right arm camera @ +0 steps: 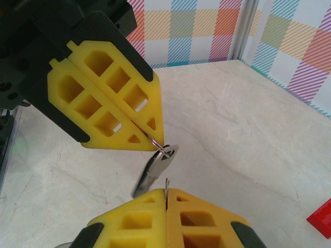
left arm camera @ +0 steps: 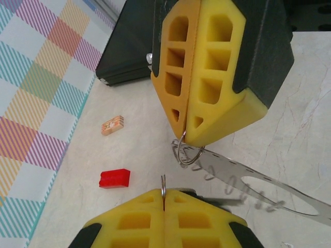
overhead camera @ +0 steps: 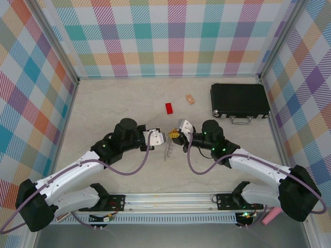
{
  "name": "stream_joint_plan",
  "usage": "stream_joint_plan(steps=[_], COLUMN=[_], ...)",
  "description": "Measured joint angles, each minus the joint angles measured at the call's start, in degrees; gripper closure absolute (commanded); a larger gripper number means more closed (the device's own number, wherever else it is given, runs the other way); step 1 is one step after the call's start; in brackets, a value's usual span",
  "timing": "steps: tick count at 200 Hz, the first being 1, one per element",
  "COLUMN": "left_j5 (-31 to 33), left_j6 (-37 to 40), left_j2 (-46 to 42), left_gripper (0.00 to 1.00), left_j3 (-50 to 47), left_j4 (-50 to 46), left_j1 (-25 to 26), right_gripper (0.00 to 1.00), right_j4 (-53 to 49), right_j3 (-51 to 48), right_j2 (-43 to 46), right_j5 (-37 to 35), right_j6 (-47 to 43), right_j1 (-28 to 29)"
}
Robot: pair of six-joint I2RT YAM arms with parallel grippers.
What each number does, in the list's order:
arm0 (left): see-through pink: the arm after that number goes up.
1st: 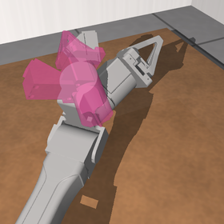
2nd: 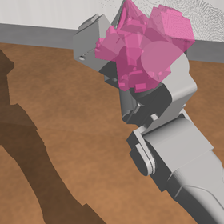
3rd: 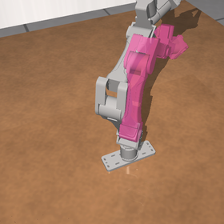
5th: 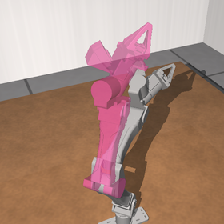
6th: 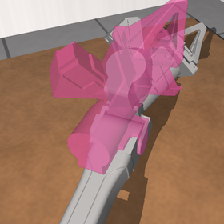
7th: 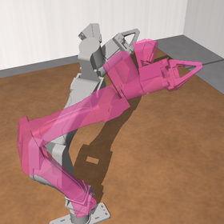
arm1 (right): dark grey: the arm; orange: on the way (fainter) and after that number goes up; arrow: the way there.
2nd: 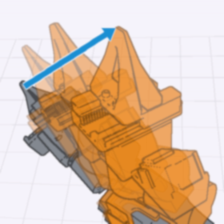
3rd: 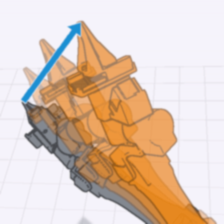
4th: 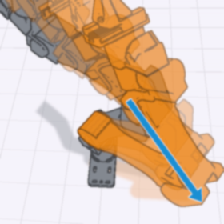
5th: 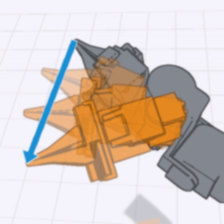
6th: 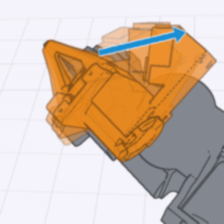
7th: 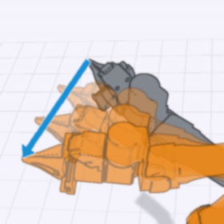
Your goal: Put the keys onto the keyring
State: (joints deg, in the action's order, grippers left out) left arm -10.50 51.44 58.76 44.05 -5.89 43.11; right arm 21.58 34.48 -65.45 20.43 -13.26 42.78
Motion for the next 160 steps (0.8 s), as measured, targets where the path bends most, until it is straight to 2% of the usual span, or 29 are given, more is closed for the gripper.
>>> stream_joint_plan(steps=[69,160], left_j5=[-2.4,-2.5], left_j6=[0.0,0.0], left_j2=[0.0,0.8], left_gripper=[1.00,1.00], left_j3=[0.0,0.0], left_j4=[0.0,-0.2], left_j1=[0.0,0.0], right_gripper=[1.00,1.00], right_j4=[0.0,0.0], right_j3=[0.0,0.0], right_j2=[0.0,0.0], right_j5=[1.3,2.2], right_j6=[-0.2,-0.1], right_j1=[0.0,0.0])
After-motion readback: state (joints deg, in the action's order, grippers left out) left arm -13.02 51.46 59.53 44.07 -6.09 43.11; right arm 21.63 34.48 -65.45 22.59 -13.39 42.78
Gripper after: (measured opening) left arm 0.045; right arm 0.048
